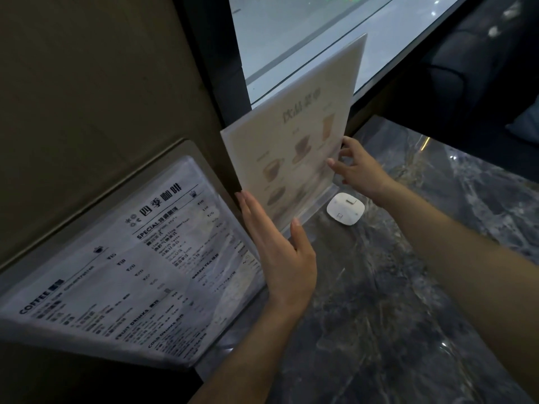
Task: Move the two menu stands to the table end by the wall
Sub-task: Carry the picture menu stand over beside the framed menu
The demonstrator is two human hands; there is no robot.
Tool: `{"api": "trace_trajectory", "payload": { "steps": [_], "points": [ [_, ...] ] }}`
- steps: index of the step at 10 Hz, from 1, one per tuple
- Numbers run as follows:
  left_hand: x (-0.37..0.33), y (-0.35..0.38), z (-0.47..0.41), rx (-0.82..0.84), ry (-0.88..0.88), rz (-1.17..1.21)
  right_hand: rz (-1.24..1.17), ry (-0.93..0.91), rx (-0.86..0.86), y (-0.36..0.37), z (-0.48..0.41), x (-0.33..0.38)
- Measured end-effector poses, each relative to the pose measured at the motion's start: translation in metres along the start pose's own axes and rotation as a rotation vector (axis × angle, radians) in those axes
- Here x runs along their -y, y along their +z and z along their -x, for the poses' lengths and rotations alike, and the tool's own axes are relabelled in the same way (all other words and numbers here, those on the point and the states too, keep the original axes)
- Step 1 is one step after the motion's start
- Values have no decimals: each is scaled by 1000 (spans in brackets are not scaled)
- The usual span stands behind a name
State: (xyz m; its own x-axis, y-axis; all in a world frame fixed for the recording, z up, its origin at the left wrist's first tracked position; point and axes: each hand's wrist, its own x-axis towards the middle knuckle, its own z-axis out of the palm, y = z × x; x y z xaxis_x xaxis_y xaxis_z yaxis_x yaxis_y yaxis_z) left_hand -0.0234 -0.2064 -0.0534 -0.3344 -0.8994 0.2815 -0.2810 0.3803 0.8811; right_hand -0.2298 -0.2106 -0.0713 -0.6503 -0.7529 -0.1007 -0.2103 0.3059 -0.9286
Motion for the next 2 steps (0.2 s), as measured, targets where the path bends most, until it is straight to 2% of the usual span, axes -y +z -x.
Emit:
{"api": "trace_trajectory", "payload": {
  "steps": [2],
  "points": [
    [-2, -1, 3, -35, 33, 28, 69, -28, -25, -2, 4, 3]
  ]
}}
